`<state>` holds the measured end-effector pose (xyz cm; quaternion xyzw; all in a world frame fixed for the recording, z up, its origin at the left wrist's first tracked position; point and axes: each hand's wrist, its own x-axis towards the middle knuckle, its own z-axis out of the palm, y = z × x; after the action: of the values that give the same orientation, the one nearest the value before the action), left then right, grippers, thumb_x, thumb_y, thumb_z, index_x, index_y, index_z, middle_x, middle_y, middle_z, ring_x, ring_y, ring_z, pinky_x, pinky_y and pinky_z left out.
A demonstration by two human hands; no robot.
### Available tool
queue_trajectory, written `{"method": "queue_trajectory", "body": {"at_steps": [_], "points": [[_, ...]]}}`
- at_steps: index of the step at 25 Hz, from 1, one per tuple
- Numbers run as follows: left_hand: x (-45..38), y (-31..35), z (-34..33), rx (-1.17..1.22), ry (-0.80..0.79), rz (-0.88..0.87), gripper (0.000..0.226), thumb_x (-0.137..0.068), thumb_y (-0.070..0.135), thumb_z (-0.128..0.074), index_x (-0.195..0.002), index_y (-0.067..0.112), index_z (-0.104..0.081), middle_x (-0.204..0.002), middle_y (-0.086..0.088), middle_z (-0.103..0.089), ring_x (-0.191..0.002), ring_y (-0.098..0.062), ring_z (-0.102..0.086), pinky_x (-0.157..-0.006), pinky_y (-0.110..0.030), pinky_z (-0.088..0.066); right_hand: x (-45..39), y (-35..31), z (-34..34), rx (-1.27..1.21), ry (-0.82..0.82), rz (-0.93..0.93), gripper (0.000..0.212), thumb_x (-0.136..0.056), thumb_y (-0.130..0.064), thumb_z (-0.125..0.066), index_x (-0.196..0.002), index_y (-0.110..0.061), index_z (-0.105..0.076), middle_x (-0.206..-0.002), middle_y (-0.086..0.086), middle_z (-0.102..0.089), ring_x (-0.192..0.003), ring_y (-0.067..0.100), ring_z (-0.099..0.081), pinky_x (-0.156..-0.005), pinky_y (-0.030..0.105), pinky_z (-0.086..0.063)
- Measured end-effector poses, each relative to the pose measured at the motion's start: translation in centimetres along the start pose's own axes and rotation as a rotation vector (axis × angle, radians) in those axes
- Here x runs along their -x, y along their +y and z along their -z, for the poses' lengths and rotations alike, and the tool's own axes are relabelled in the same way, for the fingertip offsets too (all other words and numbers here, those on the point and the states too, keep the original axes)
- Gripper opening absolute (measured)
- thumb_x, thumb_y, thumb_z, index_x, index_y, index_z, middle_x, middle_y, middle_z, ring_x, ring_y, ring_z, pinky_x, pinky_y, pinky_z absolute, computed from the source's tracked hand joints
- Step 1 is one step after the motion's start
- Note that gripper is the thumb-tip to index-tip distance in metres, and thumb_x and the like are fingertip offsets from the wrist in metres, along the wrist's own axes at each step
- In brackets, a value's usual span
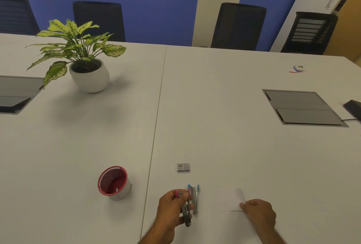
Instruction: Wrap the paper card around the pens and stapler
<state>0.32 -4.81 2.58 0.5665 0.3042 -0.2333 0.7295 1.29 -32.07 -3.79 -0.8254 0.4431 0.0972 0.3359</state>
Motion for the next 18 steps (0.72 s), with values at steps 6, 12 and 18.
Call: {"method": "queue_trajectory", "body": {"at_steps": [6, 12, 18], "points": [[-0.2, 0.3, -0.3, 0.064, 0.027, 0.049, 0.019, -0.098, 0.024, -0.055, -0.106, 0.01, -0.065, -0.096, -0.015, -0.075, -0.076, -0.025, -0.063, -0.068, -0.037, -0.056, 0.0, -0.8, 1.3, -0.129, -0.055, -0.078, 0.014, -0.065, -0.021, -0.086, -0.067, -0.012, -0.075, -0.072, 0.008, -0.068, -0.076, 0.032, -0.065, -0.075, 0.036, -0.052], [0.2, 0.4, -0.2, 0.022, 0.023, -0.01, 0.043, -0.067, 0.016, -0.088, -0.102, 0.009, -0.065, -0.082, -0.013, -0.065, -0.066, -0.023, -0.057, -0.057, -0.03, -0.05, 3.9, -3.6, 2.7, -0.72, -0.469, -0.106, 0.013, -0.077, 0.004, -0.071, -0.086, -0.002, -0.064, -0.075, 0.012, -0.061, -0.064, 0.025, -0.057, -0.061, 0.031, -0.048], [1.1, 1.3, -0.7, -0.034, 0.06, -0.055, 0.037, -0.069, 0.024, -0.087, -0.097, 0.016, -0.065, -0.064, -0.014, -0.061, -0.048, -0.022, -0.052, -0.043, -0.023, -0.043, 8.4, -6.7, 1.7, -0.686, -0.663, 0.084, 0.008, -0.079, 0.003, -0.07, -0.086, -0.001, -0.069, -0.07, 0.009, -0.063, -0.062, 0.022, -0.06, -0.058, 0.031, -0.051]]}}
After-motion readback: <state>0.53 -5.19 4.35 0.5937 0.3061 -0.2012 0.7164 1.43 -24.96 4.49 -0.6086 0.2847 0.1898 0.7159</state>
